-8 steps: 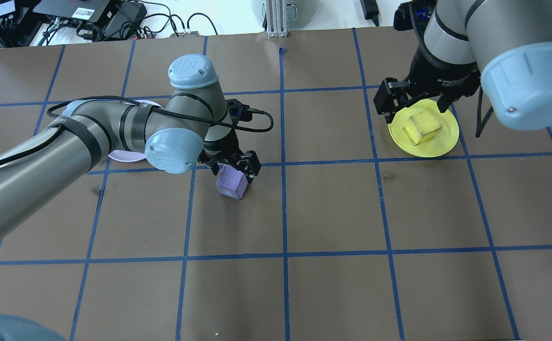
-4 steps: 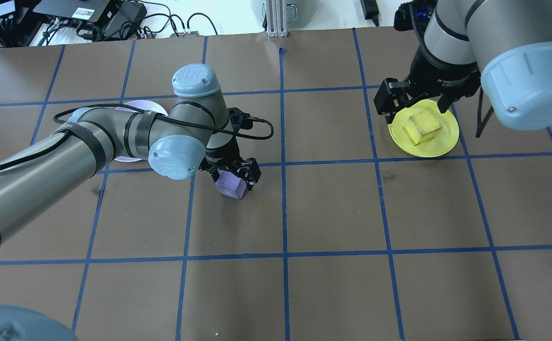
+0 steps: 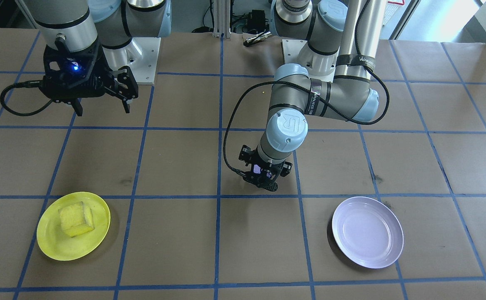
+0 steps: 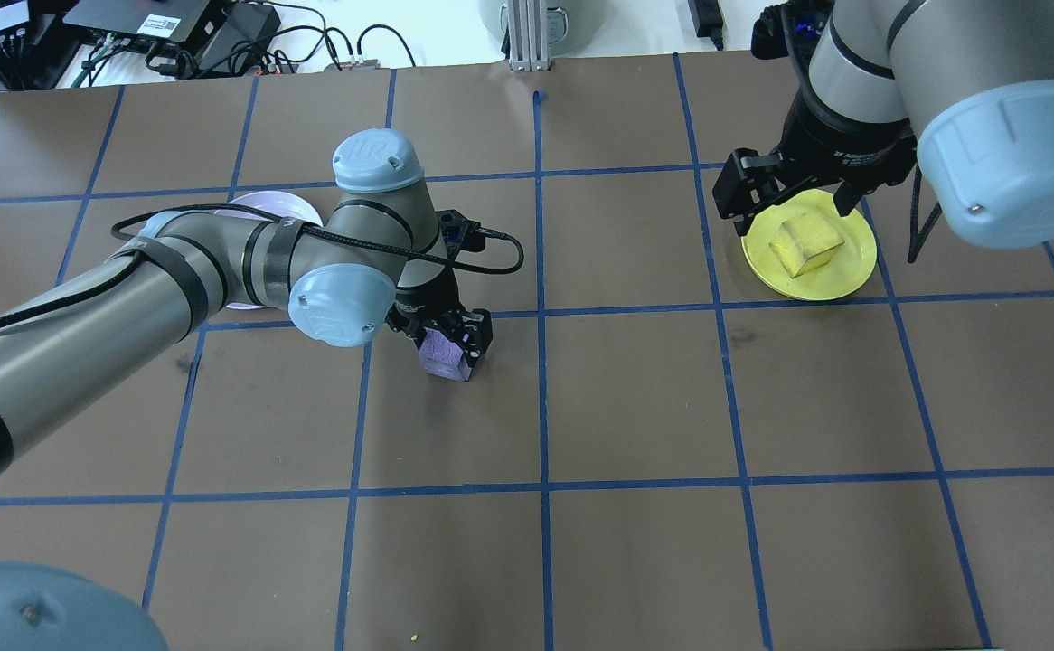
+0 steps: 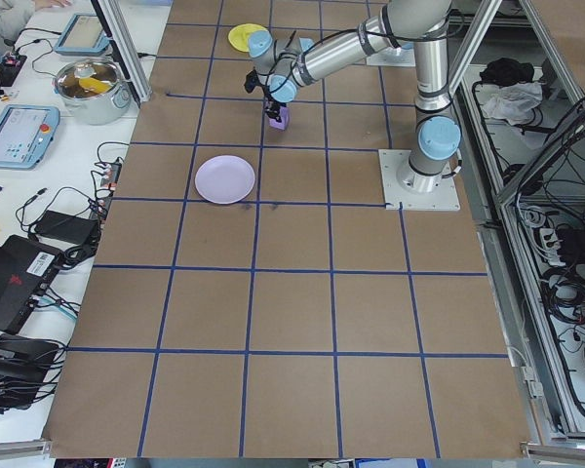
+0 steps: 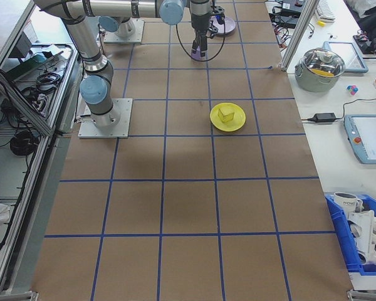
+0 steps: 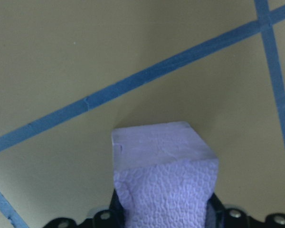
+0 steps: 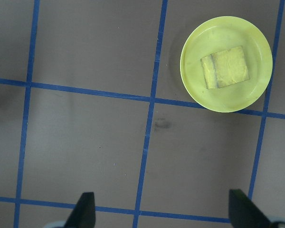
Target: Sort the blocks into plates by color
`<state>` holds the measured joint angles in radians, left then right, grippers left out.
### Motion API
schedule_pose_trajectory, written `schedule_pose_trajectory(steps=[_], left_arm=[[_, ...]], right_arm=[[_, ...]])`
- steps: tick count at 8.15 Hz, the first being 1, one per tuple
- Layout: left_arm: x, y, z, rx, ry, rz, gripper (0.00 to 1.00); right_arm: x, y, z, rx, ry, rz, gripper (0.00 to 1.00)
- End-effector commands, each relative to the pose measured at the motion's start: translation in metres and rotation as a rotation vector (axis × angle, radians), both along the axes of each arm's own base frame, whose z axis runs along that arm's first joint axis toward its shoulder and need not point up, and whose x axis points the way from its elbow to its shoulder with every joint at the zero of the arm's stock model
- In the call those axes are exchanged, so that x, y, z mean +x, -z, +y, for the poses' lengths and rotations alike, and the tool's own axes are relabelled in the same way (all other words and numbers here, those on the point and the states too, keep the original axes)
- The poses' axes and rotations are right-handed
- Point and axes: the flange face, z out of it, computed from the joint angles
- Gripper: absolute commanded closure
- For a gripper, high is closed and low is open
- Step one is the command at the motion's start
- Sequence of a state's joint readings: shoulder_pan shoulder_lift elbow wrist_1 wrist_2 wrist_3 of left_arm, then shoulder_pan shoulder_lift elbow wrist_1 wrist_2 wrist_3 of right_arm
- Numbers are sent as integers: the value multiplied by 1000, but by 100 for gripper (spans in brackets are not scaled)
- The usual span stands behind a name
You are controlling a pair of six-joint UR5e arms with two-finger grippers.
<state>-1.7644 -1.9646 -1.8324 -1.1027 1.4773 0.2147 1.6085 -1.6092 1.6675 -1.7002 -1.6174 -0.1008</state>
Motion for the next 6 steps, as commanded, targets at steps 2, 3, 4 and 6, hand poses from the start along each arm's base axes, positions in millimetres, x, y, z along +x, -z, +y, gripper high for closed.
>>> schedule_pose_trajectory(steps=[2,3,4,6], left_arm=[[19,-27,3,39,55,-78,89],[30,-62,-9,6,45,-112,89],[42,-96,-23,-17,3,-112,89],[115,-153,-65,-84,-119,-116,88]], right_arm=[[0,0,0,4,0,0,0],[0,0,0,2,0,-1,0],[0,0,0,2,-1,0,0],[-1,0,0,1,-1,1,0]])
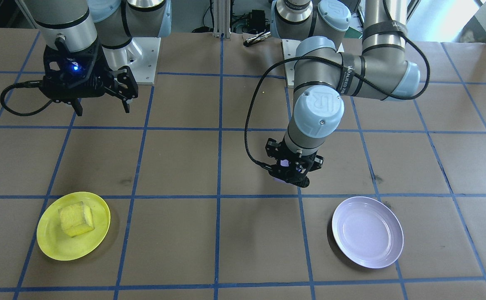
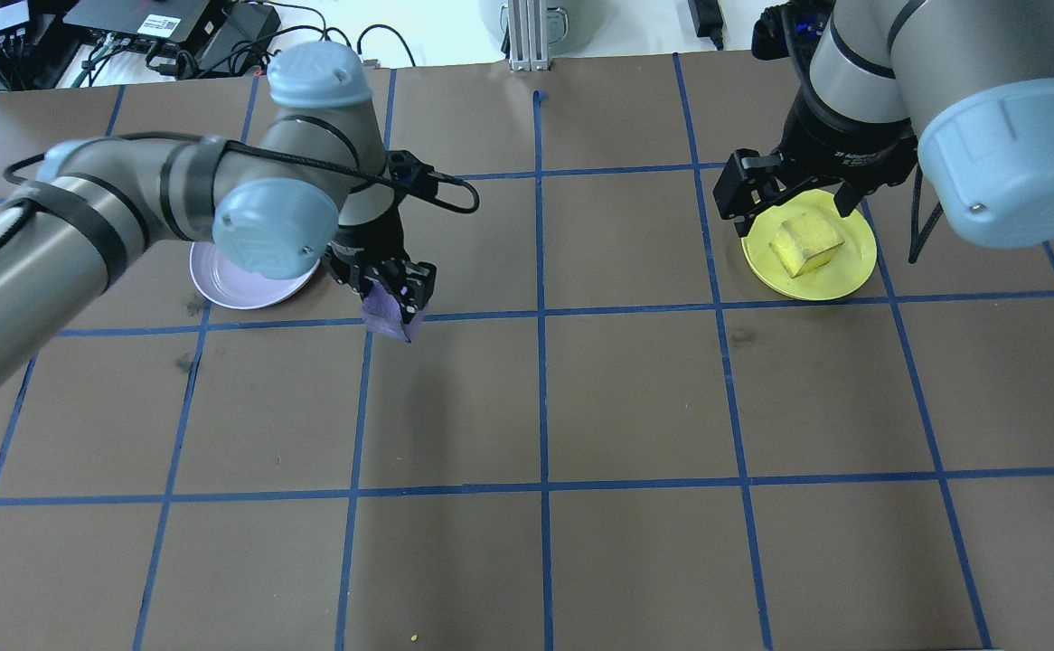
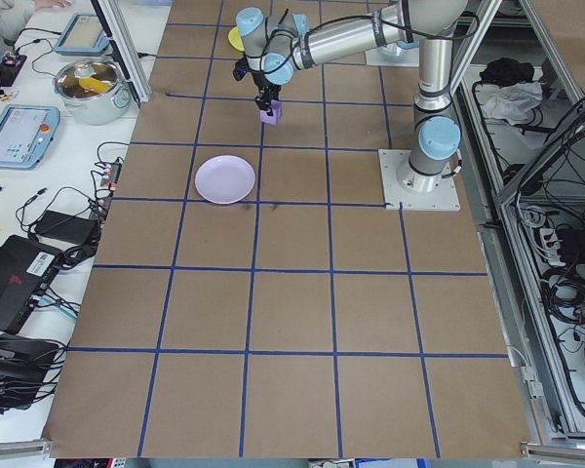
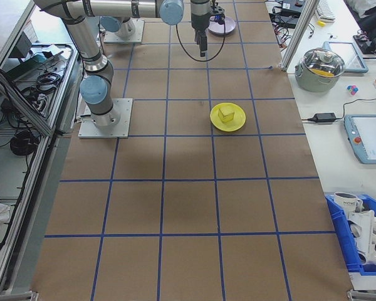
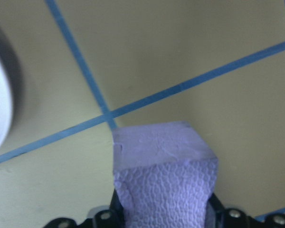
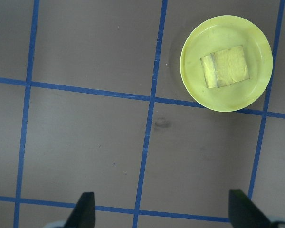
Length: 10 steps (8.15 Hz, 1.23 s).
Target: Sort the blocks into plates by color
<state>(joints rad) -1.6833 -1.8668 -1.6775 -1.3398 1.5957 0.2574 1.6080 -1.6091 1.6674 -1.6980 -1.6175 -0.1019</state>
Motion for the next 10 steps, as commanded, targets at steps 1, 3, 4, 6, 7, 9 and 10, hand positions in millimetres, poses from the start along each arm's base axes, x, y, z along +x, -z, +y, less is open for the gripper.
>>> schedule_pose_trajectory(steps=[1,3,4,6,7,9,10], left_arm=[[115,-68,-53,-81,-158,-6,88],[181,-62,-67,-79,-149,5,88],[187,-54,-70,-68,-147,3,88],[196,-21,-95,-111,-145,3,87],[211,-4,-100,-90,-167,5,87],[231,23,-109,-71,-195,11,87],[233,35,-119,-75,-198,18,87]], right_arm=[[-1,0,0,0,-2,4,0],[-2,0,0,1,0,10,0],[-1,0,0,1,-1,10,0],[-1,0,0,3,-1,10,0],[-2,0,0,1,2,9,0],[-1,0,0,1,0,9,0],[-1,0,0,-3,-3,12,0]])
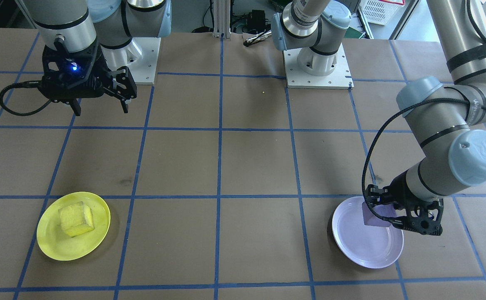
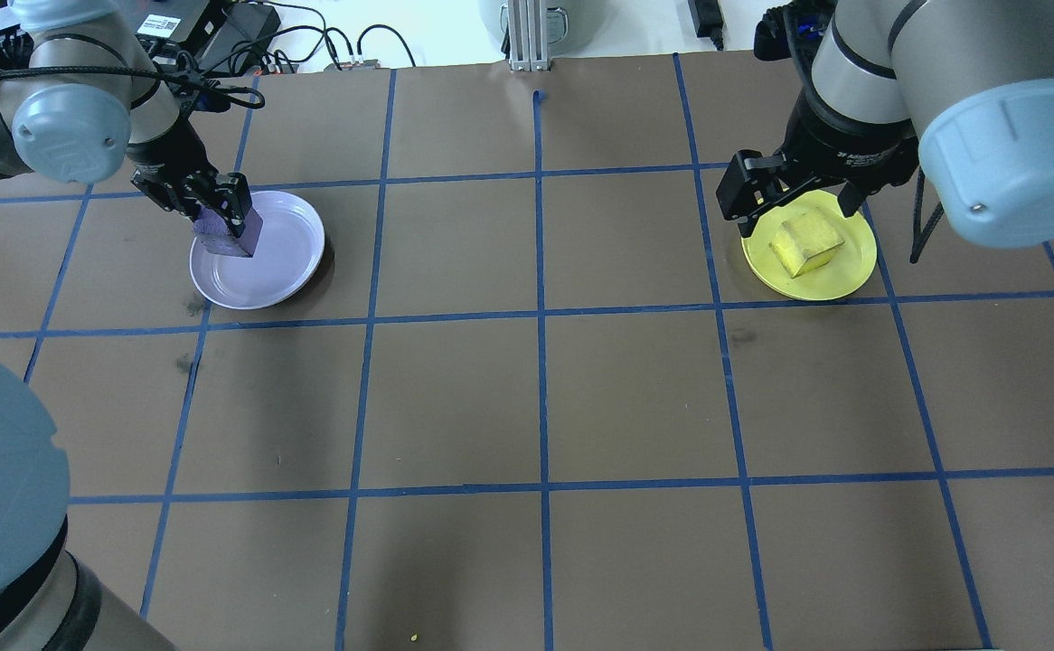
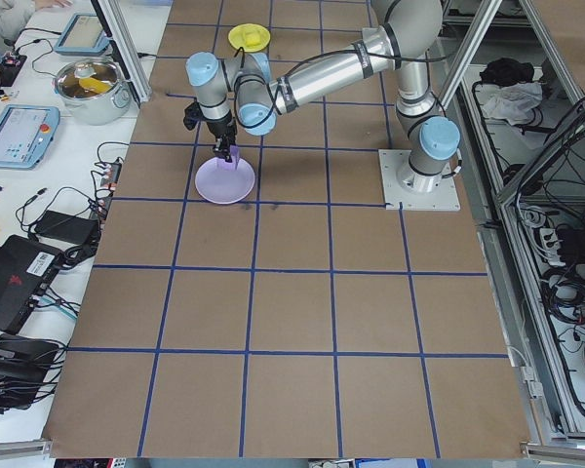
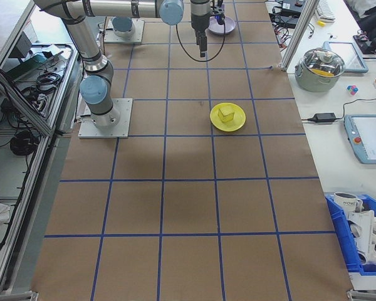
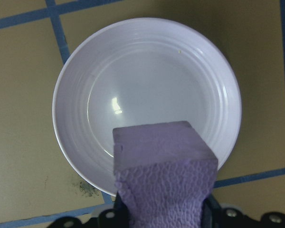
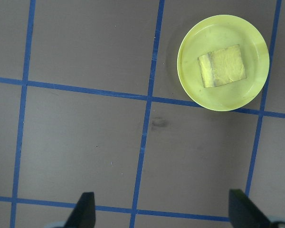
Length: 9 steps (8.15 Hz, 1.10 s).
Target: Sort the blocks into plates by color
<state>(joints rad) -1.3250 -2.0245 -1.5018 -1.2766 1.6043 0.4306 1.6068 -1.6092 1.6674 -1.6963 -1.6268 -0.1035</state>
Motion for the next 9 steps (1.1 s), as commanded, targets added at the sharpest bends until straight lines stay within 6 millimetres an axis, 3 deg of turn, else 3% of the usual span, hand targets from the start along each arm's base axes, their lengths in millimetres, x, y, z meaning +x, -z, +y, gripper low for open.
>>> schedule_pose_trajectory(steps=[1,4,9], left_arm=[[10,24,-17,1,-13,13,87],[9,37,-20,10,-21,36,79],[15,44,-23,3,-41,37,9]], right_arm=[[0,-1,0,-5,-8,3,0],[0,0,0,-1,-6,0,0],[0,0,0,0,-7,4,0]])
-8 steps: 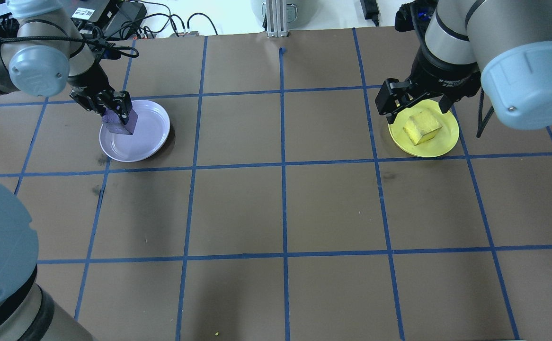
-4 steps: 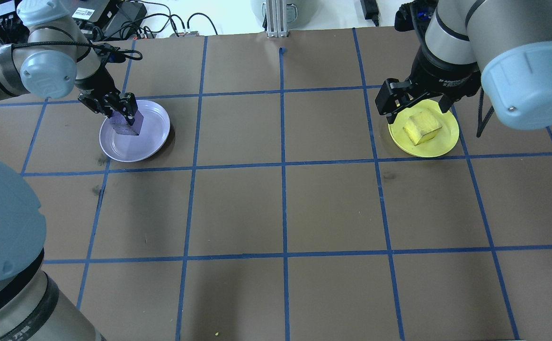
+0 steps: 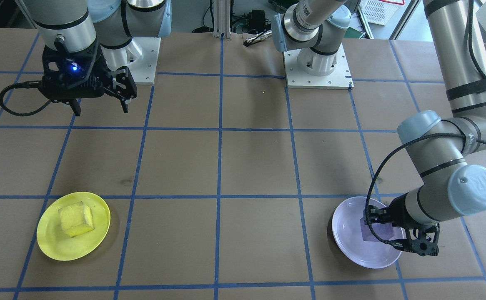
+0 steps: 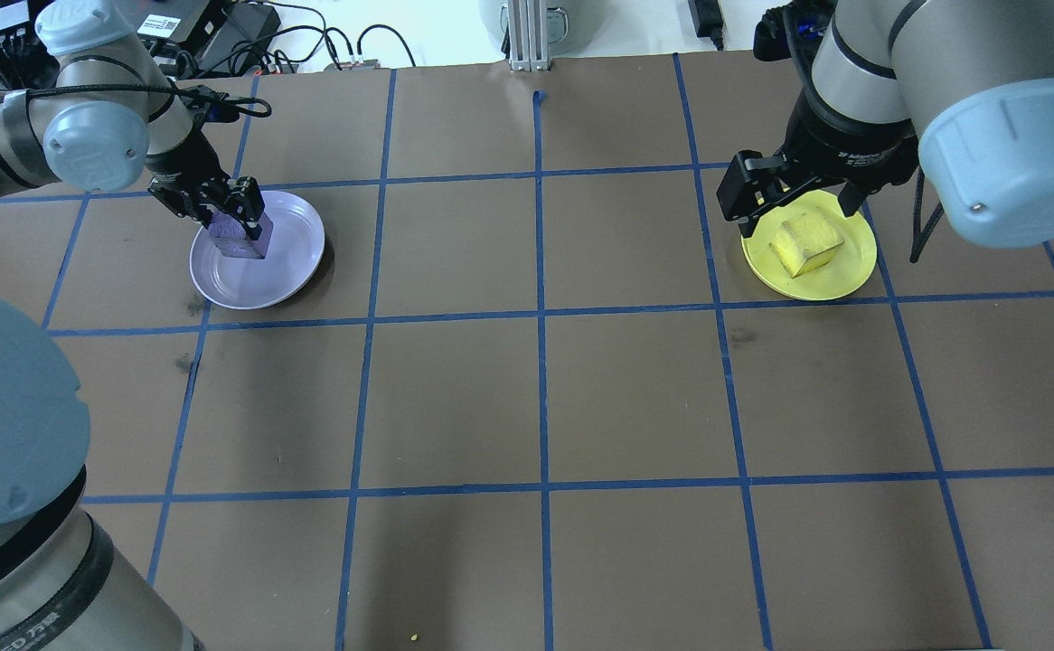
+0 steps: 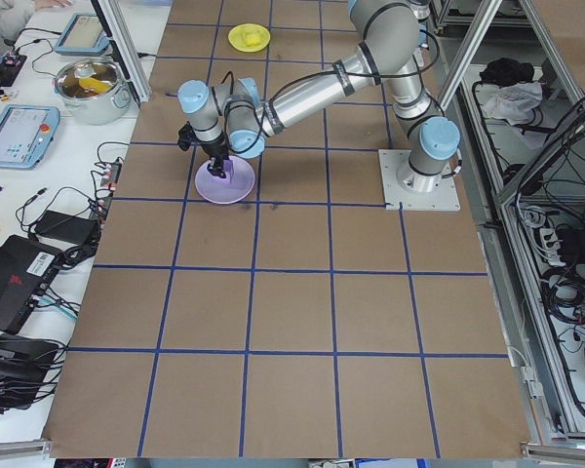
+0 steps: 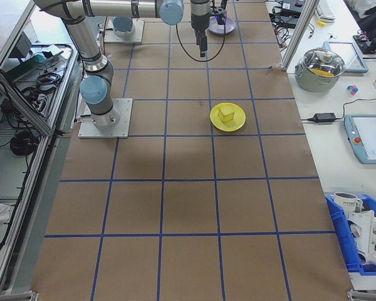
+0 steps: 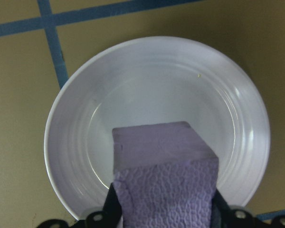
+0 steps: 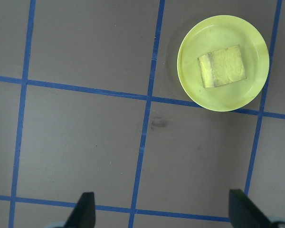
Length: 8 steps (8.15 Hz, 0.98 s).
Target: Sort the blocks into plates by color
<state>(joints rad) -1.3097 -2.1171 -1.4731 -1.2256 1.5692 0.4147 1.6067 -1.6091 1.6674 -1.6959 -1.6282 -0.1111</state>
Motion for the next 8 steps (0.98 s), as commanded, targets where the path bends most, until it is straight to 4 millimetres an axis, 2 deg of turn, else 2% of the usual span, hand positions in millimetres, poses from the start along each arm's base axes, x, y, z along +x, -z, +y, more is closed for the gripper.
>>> schedule_pose_trajectory(steps=[1,2,8], left_arm=[[3,1,-1,-1,-8,1,7],[3,1,-1,-1,-8,1,0],[-8,-7,1,-8,-29,-6,0]], right_arm=[[0,0,0,1,-2,3,0],[-1,0,0,1,1,2,0],[0,0,0,2,-2,3,0]])
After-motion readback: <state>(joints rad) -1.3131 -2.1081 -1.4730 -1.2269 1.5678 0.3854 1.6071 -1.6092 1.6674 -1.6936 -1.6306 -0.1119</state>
